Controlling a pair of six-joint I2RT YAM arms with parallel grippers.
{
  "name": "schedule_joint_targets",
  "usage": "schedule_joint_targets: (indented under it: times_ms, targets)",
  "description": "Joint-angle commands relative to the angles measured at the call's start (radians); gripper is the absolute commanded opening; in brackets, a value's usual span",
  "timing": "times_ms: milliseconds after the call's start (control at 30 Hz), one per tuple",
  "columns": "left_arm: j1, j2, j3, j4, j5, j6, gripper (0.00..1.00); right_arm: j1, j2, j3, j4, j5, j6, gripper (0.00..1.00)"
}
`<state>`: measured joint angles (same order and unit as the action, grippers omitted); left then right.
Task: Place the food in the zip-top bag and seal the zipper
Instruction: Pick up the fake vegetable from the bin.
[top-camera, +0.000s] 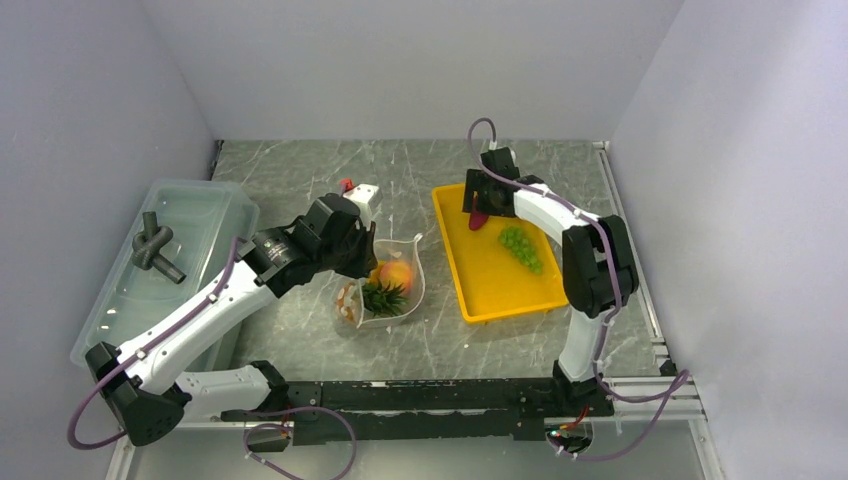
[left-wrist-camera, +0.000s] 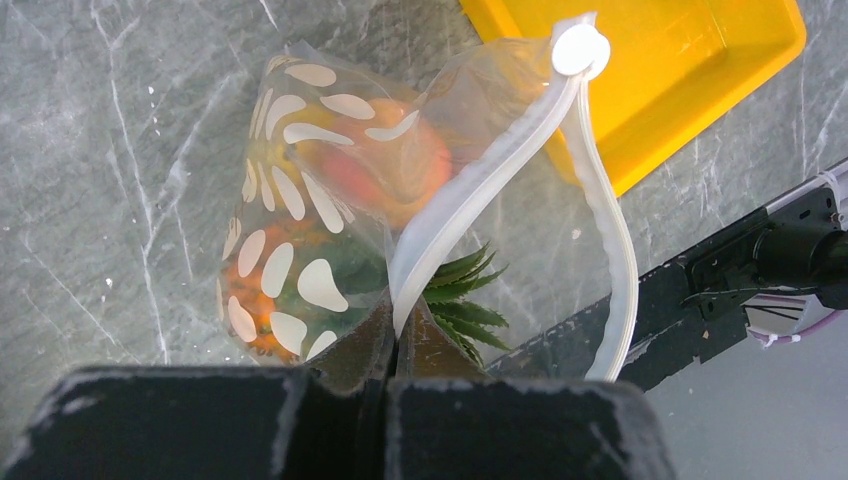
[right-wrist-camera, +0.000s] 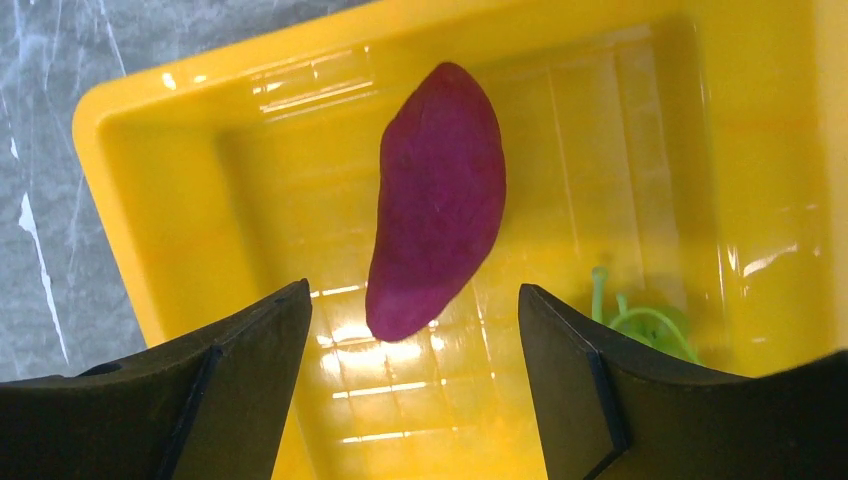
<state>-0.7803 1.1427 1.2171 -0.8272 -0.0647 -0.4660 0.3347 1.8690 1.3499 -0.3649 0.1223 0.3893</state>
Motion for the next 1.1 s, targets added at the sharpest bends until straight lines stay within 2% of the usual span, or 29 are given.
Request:
schedule_joint_targets:
  times_ms: [0, 433, 600, 867, 1067]
  targets:
    - [0.001, -0.008, 0.006, 0.033, 0.021, -0.015, 0.00, -0.009, 0.041, 0.092, 0.026, 0.028, 0.018, 0.78]
    - [0.001, -0.021, -0.002, 0.019, 0.003, -0.014, 0.00, -0.013, 0.164, 0.190, 0.000, 0.090, 0.029, 0.73]
    - [0.001, -0.017, 0.001, 0.017, 0.002, -0.010, 0.00, -0.013, 0.188, 0.192, 0.004, 0.079, 0.030, 0.68]
    - [0.000, -0.012, 0.003, 0.018, -0.002, -0.006, 0.00, -0.014, 0.190, 0.184, 0.011, 0.076, 0.025, 0.49]
    - [0.001, -0.013, 0.004, 0.014, -0.002, -0.006, 0.00, -0.014, 0.168, 0.168, 0.017, 0.070, 0.023, 0.28]
